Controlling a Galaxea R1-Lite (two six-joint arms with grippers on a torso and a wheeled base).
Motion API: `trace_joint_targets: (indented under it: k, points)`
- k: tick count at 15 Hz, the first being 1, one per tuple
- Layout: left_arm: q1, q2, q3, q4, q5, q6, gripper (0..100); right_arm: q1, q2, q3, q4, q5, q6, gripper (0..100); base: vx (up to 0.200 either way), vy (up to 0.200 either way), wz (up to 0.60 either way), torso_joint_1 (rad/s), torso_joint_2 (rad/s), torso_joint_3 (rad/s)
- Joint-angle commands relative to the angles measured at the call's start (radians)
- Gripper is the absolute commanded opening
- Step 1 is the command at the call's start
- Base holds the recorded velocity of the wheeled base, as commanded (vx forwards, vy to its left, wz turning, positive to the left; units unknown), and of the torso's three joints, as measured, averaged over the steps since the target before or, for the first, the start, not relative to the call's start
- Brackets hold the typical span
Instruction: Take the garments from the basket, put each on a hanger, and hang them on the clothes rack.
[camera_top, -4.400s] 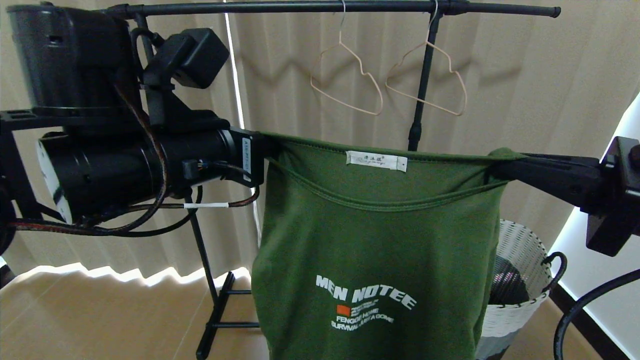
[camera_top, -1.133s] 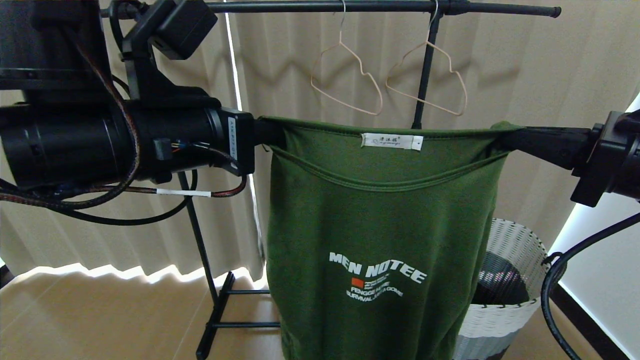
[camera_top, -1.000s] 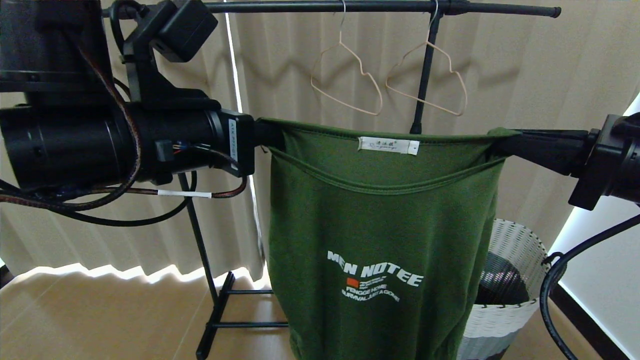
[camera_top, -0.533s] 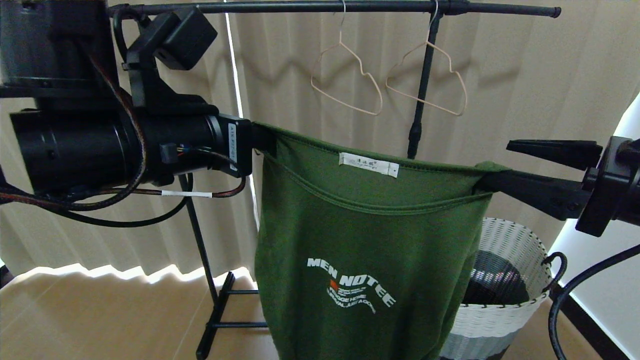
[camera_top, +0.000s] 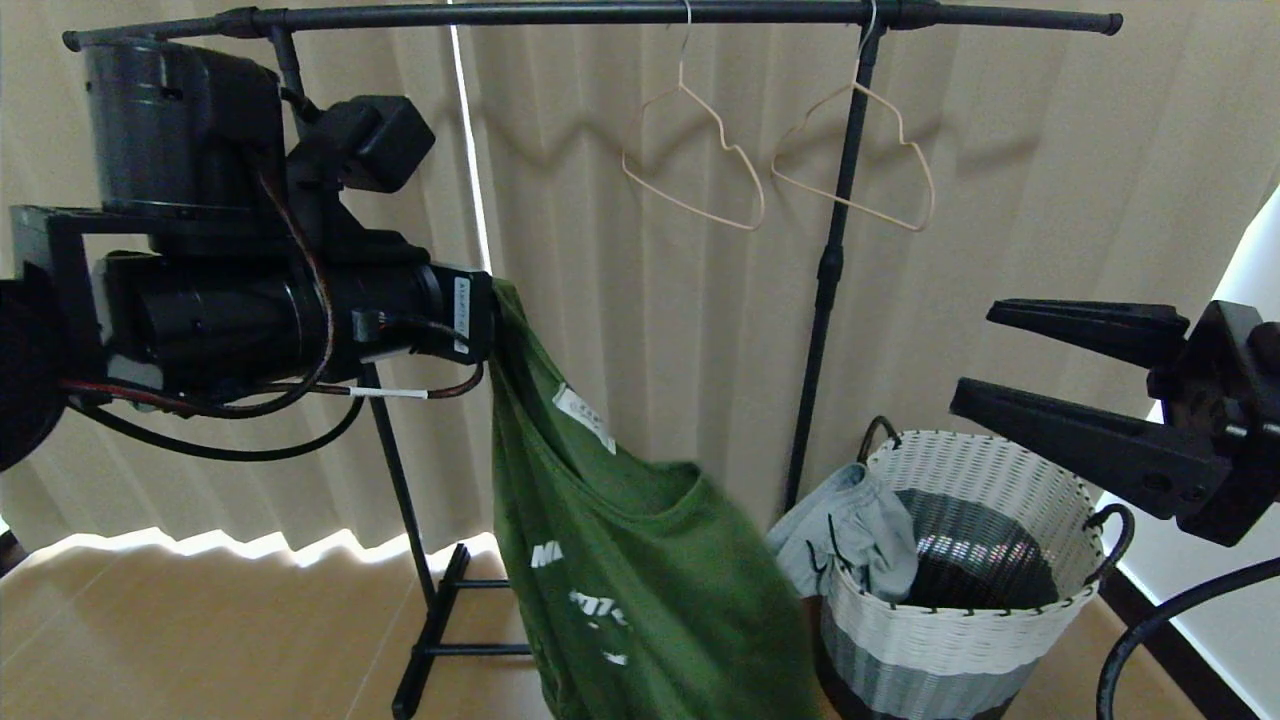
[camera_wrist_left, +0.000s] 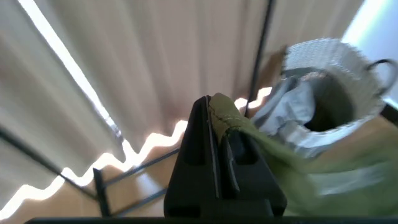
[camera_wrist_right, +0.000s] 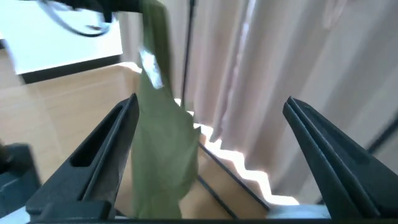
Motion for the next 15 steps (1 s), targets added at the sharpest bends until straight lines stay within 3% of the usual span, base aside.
trace_joint_targets:
  k: [1,4,7,11,12,15]
  points:
    - [0.013,0.009,0.005,-0.001,0.002,0.0,0,0.001,0.0,0.013,-0.001,0.006,0.0,100,0.0,0.0,0.0,0.0,0.0,0.0]
    - [0.016,-0.023,0.054,0.001,0.042,0.003,0,-0.017,0.0,0.065,0.014,-0.014,-0.063,100,0.0,0.0,0.0,0.0,0.0,0.0]
    - [0.039,-0.207,0.241,0.013,0.123,0.025,0,-0.087,-0.083,0.186,0.014,-0.126,-0.169,100,0.0,0.0,0.0,0.0,0.0,0.0]
    - [0.116,-0.458,0.444,0.016,0.128,0.037,0,-0.126,-0.229,0.356,0.012,-0.307,-0.169,100,0.0,0.0,0.0,0.0,0.0,0.0]
    - [0.147,-0.527,0.496,0.016,0.126,0.04,0,-0.137,-0.278,0.439,-0.006,-0.351,-0.166,100,0.0,0.0,0.0,0.0,0.0,0.0]
    - [0.2,-0.676,0.605,0.016,0.126,0.037,0,-0.138,-0.384,0.521,-0.007,-0.363,-0.166,100,0.0,0.0,0.0,0.0,0.0,0.0]
